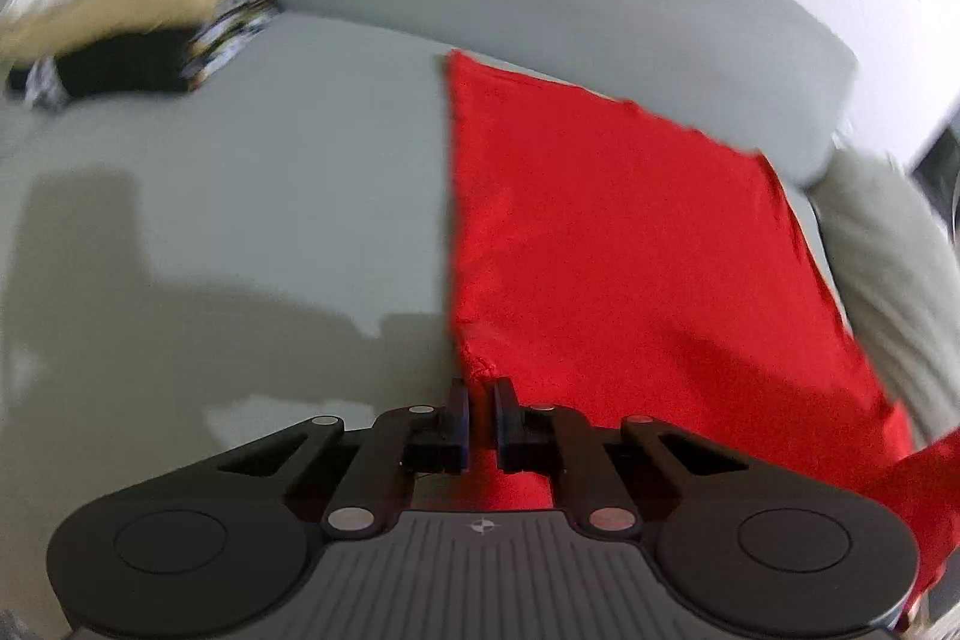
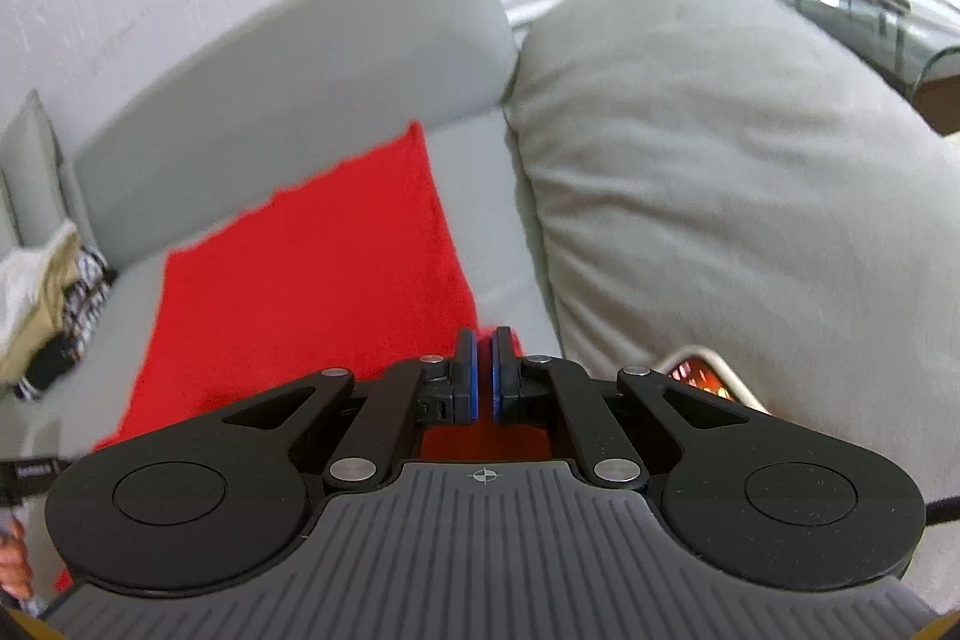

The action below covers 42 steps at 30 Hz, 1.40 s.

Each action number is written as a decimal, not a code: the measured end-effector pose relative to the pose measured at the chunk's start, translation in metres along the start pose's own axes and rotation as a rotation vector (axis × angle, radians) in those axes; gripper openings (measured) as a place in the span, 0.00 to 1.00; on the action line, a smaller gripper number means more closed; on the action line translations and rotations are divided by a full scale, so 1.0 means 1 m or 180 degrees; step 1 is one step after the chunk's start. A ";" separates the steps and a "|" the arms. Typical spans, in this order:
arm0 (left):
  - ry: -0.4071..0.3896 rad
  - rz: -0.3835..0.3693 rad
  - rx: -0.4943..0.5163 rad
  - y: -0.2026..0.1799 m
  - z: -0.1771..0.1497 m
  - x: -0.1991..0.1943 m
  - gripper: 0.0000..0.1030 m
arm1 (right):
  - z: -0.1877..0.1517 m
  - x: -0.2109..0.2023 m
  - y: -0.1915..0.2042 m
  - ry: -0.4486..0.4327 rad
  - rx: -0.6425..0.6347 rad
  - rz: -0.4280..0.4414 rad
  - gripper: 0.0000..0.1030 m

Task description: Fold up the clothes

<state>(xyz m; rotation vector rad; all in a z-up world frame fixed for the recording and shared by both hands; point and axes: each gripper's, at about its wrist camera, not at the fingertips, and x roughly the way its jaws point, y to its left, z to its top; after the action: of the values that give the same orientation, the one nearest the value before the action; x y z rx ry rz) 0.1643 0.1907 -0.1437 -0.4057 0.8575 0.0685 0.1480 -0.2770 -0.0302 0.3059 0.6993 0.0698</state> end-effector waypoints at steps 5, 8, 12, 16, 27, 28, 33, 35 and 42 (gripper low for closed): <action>-0.0018 -0.0053 -0.0198 0.015 -0.006 0.004 0.15 | 0.000 0.016 0.004 0.0030 -0.0013 -0.0102 0.03; -0.0023 0.0062 -0.0139 0.010 -0.005 0.002 0.23 | -0.009 0.040 -0.003 0.0323 -0.0020 -0.0285 0.07; -0.0111 0.0297 0.0060 0.002 -0.002 -0.026 0.43 | -0.017 0.046 -0.011 0.0483 -0.0101 -0.0560 0.32; -0.0144 0.0135 0.0088 0.007 -0.023 -0.069 0.48 | -0.011 0.002 -0.028 0.0246 0.0199 -0.0316 0.48; 0.0097 -0.0283 -0.0736 0.033 -0.078 -0.080 0.47 | -0.043 -0.061 -0.039 0.0429 0.0463 0.0253 0.48; 0.0089 -0.0298 -0.0907 0.037 -0.081 -0.078 0.43 | -0.046 -0.065 -0.040 0.0429 0.0481 0.0265 0.48; -0.0061 -0.0383 -0.1545 0.049 -0.091 -0.081 0.01 | -0.055 -0.075 -0.042 0.0458 0.0580 0.0306 0.48; -0.0265 -0.0294 -0.1555 0.048 -0.097 -0.094 0.01 | -0.056 -0.080 -0.042 0.0445 0.0618 0.0324 0.48; -0.0268 0.0042 -0.1560 0.047 -0.110 -0.091 0.06 | -0.060 -0.086 -0.042 0.0459 0.0582 0.0276 0.48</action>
<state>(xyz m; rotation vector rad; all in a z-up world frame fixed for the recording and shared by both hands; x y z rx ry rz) 0.0151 0.2024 -0.1550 -0.8500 0.7557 0.3097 0.0419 -0.3157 -0.0330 0.5105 0.8372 0.1114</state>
